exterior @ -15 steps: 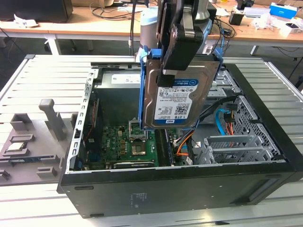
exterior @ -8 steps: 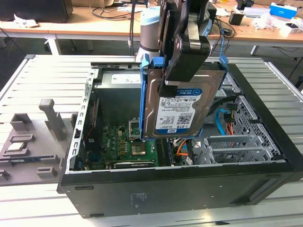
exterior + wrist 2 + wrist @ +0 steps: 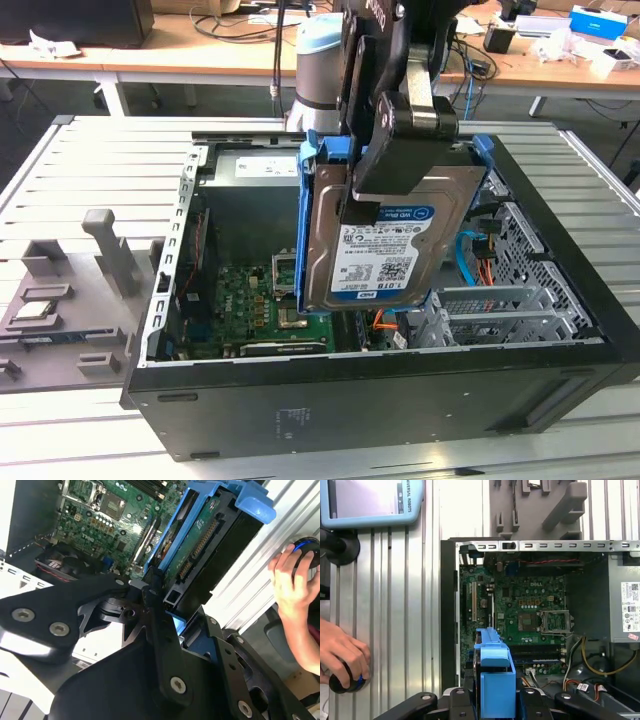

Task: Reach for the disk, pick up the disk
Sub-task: 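Pick up the disk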

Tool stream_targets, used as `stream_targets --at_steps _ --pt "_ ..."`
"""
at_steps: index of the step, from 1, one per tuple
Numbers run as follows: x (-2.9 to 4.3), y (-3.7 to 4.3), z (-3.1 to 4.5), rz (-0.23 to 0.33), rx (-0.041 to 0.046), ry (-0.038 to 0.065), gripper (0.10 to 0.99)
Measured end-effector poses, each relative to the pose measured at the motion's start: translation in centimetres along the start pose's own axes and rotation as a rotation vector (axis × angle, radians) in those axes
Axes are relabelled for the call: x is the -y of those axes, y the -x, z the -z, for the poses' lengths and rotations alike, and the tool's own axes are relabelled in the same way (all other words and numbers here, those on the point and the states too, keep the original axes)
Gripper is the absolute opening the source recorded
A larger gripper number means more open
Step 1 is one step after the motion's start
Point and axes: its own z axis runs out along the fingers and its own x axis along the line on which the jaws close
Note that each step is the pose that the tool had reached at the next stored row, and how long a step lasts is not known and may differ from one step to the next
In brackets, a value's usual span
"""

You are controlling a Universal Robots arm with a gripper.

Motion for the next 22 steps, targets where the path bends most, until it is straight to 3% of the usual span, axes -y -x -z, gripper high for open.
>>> stream_targets --at_steps 2,7,11,18,22 --pt "0.01 -0.78 -0.01 0.000 0.0000 0.000 0.365" --pt "0.02 -1.81 -0.02 0.000 0.0000 0.000 0.365" --pt "0.29 -2.06 -0.01 0.000 0.0000 0.000 0.365" --pt "2.87 -2.03 0.12 0.000 0.0000 0.001 0.365" --pt "4.79 -2.00 0.20 0.000 -0.0001 0.002 0.365"
